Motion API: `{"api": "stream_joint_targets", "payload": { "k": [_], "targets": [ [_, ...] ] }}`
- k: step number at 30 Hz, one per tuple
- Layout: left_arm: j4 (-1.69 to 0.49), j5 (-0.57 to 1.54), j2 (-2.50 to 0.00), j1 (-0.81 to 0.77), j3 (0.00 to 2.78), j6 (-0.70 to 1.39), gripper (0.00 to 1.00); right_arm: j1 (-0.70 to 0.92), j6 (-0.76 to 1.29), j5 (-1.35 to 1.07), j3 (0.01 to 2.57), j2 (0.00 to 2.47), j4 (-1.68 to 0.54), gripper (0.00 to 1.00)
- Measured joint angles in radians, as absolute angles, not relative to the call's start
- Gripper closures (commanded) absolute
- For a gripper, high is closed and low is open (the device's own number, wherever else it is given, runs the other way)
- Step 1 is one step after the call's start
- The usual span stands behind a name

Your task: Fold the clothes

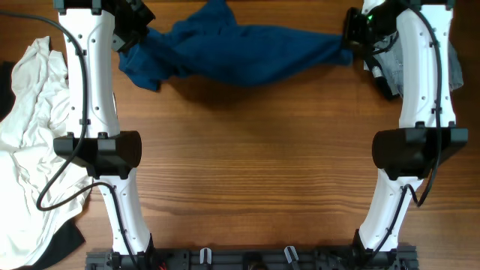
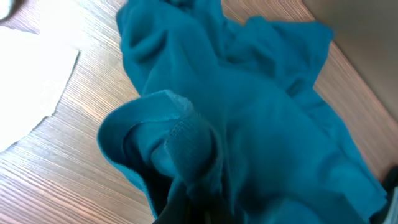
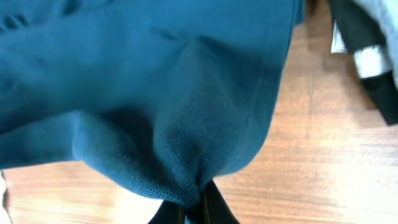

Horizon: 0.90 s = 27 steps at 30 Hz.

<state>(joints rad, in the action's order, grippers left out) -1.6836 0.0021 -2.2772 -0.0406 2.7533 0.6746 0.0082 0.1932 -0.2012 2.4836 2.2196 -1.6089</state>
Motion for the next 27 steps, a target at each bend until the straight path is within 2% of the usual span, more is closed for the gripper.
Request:
{"api": "stream_joint_targets", "payload": {
  "k": [5, 13, 21, 27],
  "targets": [
    [-1.683, -0.026, -2.275, -0.051, 2.648, 0.655, 0.96, 0.008, 0.191, -0.197, 2.406, 2.219, -1.608, 0.96],
    [-1.68, -0.032, -2.256, -0.134, 2.237, 0.636, 0.96, 0.011, 0.178, -0.197, 2.122, 2.159, -1.607, 0.95],
    [-1.682, -0.046, -1.874, -0.131, 1.973, 0.646, 0.96, 0.011, 0.164, -0.194, 1.823, 1.901, -1.576, 0.96],
    [-1.619, -0.057, -1.811, -0.131, 1.582, 0.688, 0.96, 0.017, 0.159, -0.194, 1.47, 1.839, -1.485, 0.96]
  ]
}}
